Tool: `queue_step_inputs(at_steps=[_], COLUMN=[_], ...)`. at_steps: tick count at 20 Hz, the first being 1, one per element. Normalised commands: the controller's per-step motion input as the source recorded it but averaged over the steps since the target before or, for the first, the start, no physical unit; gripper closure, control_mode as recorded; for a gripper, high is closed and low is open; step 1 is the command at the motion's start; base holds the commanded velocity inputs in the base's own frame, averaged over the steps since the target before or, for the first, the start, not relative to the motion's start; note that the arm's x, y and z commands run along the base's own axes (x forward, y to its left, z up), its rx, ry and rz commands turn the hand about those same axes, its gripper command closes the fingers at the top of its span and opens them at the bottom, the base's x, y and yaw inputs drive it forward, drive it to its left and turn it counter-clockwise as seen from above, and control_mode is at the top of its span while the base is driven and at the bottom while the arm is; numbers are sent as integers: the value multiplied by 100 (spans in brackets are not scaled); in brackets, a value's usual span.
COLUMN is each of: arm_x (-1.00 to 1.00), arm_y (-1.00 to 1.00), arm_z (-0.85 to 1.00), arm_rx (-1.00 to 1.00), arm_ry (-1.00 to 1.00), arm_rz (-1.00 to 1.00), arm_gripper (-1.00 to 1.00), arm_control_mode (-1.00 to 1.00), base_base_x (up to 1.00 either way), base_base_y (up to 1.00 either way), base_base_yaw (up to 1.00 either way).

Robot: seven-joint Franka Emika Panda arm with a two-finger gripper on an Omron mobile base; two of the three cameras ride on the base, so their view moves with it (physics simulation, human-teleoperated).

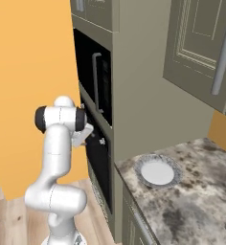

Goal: Take the baked cake out of the oven and place it on the plate for cooling. Then close the oven door.

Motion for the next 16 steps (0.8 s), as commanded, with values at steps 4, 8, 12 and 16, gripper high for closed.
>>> queue_step_inputs(at_steps=[4,8,12,16], arm_x=[77,63,32,-47], arm_y=[-13,-14,-15,9], arm_z=[-41,-47,-57,-66], arm_rx=[-3,0,0,16], arm_ry=[0,0,9,22], arm_rz=[0,0,0,5], arm_gripper=[-100,100,100,100], arm_control_mode=[-100,-100,-100,-100], base_base_x=[0,0,0,0], base_base_y=[0,0,0,0], base_base_yaw=[0,0,0,0])
